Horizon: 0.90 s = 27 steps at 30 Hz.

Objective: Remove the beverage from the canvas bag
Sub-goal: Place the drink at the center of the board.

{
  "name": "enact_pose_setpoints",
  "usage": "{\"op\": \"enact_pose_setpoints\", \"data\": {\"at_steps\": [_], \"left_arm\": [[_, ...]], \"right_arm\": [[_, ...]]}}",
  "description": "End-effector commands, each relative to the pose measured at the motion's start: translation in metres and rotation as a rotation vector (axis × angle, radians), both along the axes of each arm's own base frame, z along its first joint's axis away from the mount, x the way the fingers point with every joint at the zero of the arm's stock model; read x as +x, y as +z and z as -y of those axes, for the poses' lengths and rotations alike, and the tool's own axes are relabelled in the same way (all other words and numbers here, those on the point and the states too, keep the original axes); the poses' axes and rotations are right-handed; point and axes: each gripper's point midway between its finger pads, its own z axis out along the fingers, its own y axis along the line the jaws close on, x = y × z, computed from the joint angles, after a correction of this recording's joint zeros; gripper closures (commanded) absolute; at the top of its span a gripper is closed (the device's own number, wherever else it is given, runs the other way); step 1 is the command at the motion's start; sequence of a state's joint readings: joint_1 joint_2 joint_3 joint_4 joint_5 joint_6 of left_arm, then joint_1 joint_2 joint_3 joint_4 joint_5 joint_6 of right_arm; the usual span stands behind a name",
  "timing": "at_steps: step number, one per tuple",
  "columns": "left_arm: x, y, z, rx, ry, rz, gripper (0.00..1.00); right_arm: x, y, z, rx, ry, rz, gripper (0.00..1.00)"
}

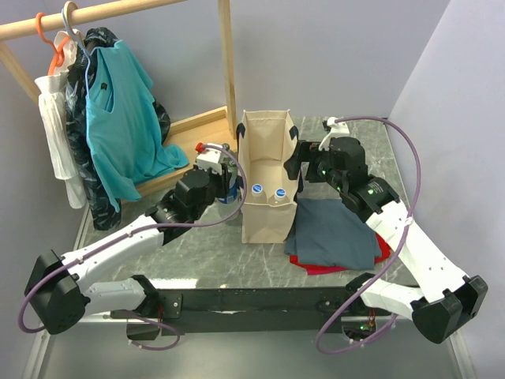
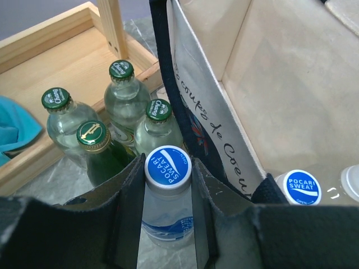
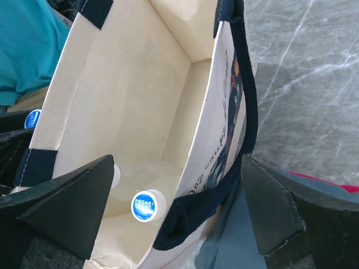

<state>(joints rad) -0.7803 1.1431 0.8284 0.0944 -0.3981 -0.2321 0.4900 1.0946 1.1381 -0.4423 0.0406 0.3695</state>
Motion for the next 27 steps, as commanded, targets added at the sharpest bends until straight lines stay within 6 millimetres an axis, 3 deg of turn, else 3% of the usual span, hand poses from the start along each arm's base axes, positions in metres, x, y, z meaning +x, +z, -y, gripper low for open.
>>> {"op": "enact_pose_setpoints", "data": {"at_steps": [1, 12, 27], "left_arm": [[0.010, 0.068, 0.004, -0.209, 0.033, 0.178, 0.99], [0.011, 0.056, -0.013, -0.195, 0.109, 0.193, 0.99], [0.021, 0.060, 0.005, -0.211, 0.078, 0.202, 0.99]], "right_arm": [[0.005, 0.002, 0.002, -0.002, -0.008, 0.019, 0.00], [0.005, 0.001, 0.000, -0.003, -0.003, 0.016, 0.00], [0.007, 0.001, -0.001, -0.001, -0.001, 0.014, 0.00]]}}
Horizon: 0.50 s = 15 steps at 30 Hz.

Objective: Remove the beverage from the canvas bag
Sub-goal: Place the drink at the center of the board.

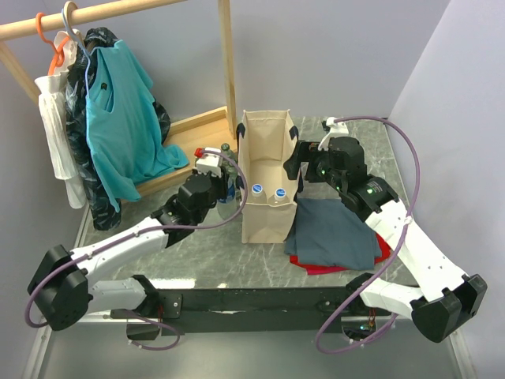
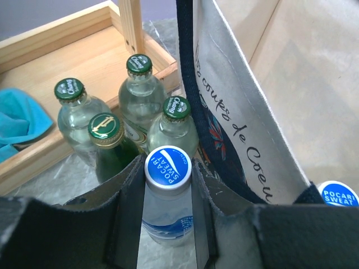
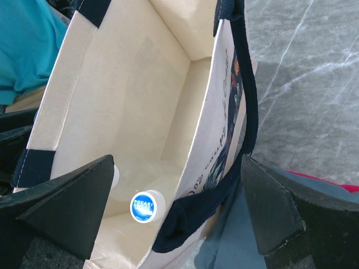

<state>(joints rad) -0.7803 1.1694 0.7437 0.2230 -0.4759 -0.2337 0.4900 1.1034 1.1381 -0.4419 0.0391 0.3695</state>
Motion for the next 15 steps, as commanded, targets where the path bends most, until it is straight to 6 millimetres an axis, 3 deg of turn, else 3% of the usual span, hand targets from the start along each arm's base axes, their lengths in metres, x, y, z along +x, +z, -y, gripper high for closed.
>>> {"op": "enact_pose_setpoints", "data": {"at_steps": [1, 15], "left_arm": [[0.015, 0.077, 0.016, -0.197, 0.000, 0.180, 0.99], [0.022, 0.078, 0.033, -0.205, -0.038, 0.178, 0.99]], "right_arm": [[0.006, 0.003, 0.000, -0.001, -0.002, 0.020, 0.00], [0.007, 0.000, 0.001, -0.011, -0.005, 0.014, 0.00]]}}
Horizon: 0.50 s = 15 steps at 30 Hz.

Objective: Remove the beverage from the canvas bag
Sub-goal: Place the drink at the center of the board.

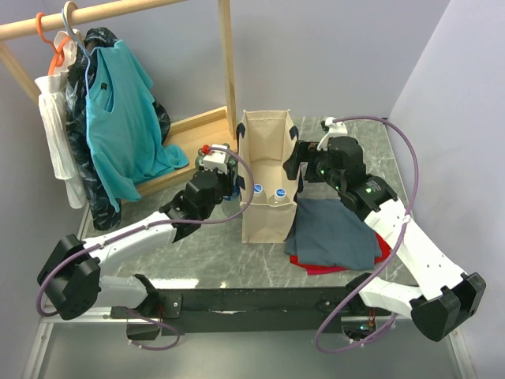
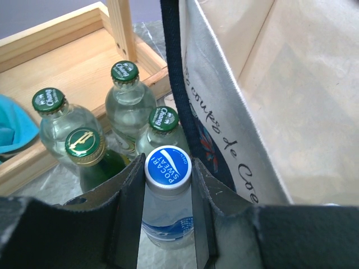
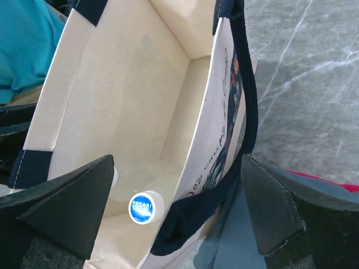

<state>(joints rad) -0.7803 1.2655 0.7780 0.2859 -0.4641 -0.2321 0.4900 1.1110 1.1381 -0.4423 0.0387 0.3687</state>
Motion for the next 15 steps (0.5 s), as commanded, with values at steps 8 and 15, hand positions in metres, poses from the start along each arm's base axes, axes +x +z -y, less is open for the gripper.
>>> {"op": "enact_pose_setpoints", "data": {"at_steps": [8, 15], "left_arm": [[0.0081, 0.0829, 0.0160, -0.209, -0.020, 0.176, 0.99], [0.0079, 0.0794, 0.0198, -0.218, -0.028, 0.166, 0.99]], "right_arm": [[0.0073, 0.0009, 0.0004, -0.009, -0.004, 0.017, 0.00], [0.0056, 0.0010, 0.0000, -0.006, 0.000, 0.017, 0.00]]}}
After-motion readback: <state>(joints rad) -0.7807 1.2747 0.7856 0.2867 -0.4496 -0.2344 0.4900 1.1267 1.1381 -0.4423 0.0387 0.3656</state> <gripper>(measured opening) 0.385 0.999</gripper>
